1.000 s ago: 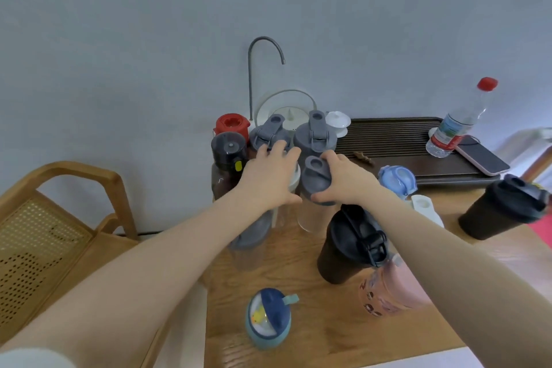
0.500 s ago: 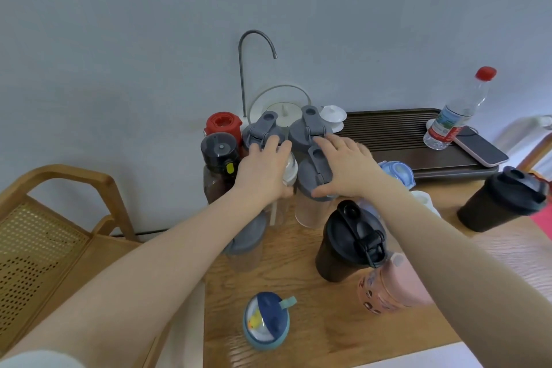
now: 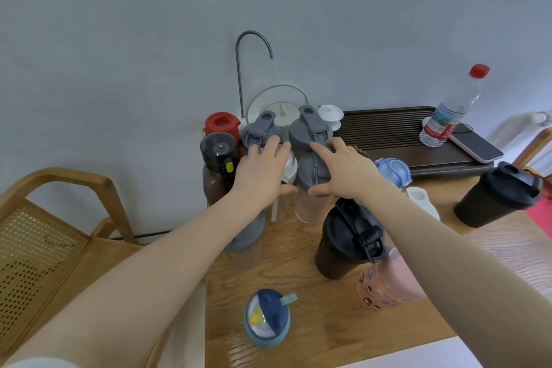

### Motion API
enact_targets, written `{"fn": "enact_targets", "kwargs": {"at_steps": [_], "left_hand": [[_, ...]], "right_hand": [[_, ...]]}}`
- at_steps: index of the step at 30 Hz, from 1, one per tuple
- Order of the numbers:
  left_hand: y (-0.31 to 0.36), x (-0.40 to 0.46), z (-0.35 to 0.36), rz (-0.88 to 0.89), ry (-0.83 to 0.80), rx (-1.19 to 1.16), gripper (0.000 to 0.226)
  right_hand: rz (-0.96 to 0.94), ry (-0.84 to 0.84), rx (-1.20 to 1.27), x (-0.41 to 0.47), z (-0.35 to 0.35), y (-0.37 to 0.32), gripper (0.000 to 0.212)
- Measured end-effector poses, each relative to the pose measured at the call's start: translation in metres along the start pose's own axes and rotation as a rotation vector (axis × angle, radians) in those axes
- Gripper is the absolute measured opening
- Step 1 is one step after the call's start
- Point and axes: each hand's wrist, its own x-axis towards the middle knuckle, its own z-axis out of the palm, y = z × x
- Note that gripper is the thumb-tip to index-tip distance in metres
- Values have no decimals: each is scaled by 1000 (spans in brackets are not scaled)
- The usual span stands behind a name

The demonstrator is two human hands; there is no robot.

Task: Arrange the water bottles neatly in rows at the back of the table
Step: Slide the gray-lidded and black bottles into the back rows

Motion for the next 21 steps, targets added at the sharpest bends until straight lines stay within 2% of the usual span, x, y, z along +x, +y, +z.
{"fn": "enact_targets", "kwargs": {"at_steps": [2,5,6,8,10,12,14,17,21], "left_hand": [[-2,-3,-2,7,-3,-40,84],[-3,-16,-7,134,108,-166,70],[-3,-23,-10,188,145,-216,63],[-5,-37,-12,245,160,-274,49],[-8,-50,-13,201,116,-280,39],[-14,-63,-12,70,142,-324,30],[-20,-79,-10,-67,237,-376,23],[-24,-104,-1,-179,270,-350,29],[-19,-122,18,-318,112,-396,73]], "right_hand": [[-13,34,33,-7,-1,1,89],[-64,268,269,-31,-9,7,65],[-86,284,337,-41,-11,10,58],[-130,109,298,-64,-12,16,60],[-128,-108,96,-81,0,20,76],[-80,-173,-1,-91,14,23,94],[-51,-173,49,-94,23,24,106],[-83,-123,50,-92,32,21,109],[-143,-61,67,-89,35,11,104]]}}
